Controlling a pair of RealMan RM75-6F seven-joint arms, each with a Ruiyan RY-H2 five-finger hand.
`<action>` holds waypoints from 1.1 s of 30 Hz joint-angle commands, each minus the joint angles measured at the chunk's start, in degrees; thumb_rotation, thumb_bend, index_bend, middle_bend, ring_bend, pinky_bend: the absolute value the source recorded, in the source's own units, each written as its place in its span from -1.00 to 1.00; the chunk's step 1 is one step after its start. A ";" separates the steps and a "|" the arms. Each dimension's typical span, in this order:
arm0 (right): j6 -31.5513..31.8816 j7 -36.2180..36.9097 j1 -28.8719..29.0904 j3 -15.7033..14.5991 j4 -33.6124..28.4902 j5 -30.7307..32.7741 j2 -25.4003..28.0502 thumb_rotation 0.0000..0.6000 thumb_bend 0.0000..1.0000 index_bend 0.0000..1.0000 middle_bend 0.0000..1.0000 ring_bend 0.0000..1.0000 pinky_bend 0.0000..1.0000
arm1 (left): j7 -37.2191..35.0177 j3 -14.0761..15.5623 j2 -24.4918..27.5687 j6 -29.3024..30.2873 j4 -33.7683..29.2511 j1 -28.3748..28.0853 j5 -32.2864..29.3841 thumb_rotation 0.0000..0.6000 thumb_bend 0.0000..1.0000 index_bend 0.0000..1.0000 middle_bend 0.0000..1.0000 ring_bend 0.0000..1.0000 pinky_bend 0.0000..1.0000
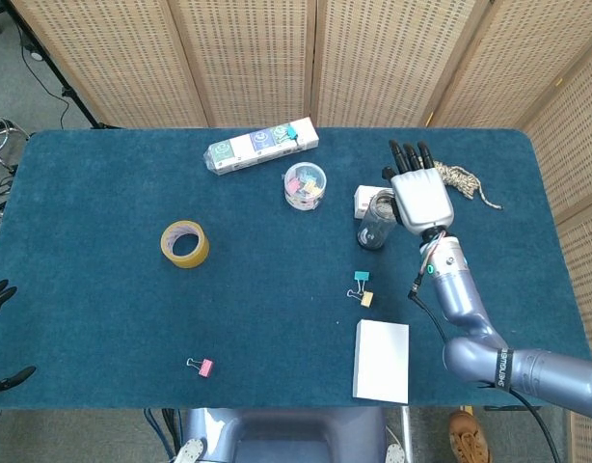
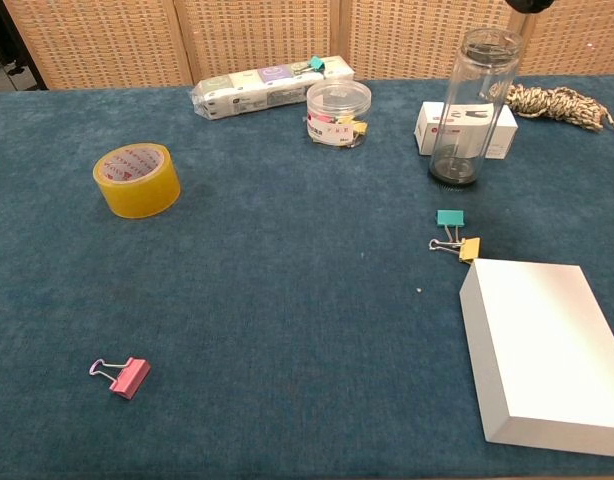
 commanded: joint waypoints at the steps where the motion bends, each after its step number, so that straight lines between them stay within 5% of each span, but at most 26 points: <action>1: 0.72 2.78 -1.97 -0.24 -1.77 -2.71 2.56 1.00 0.05 -0.40 -1.00 -1.00 -1.00 | 0.05 -0.01 0.00 -0.10 0.04 -0.03 -0.08 1.00 -0.95 -1.00 -1.00 -1.00 -1.00; 10: 4.63 17.79 -11.74 -3.41 -2.30 -15.38 9.07 1.00 -0.46 -0.60 -1.00 -1.00 -1.00 | 1.61 0.12 -0.27 -0.87 -0.52 -0.20 -0.14 1.00 -0.95 -1.00 -1.00 -1.00 -1.00; 22: 10.15 37.24 -25.26 -9.45 3.80 -27.89 13.83 1.00 -0.52 -0.65 -1.00 -1.00 -1.00 | 6.70 -0.14 -1.44 -1.68 -2.02 -0.16 -1.02 1.00 -0.95 -1.00 -1.00 -1.00 -1.00; 33: 24.38 44.23 -38.36 -14.95 9.46 -38.11 9.59 1.00 -0.54 -0.77 -1.00 -1.00 -1.00 | 9.36 -0.80 -2.39 -1.64 -2.78 0.05 -2.28 1.00 -0.95 -1.00 -1.00 -1.00 -1.00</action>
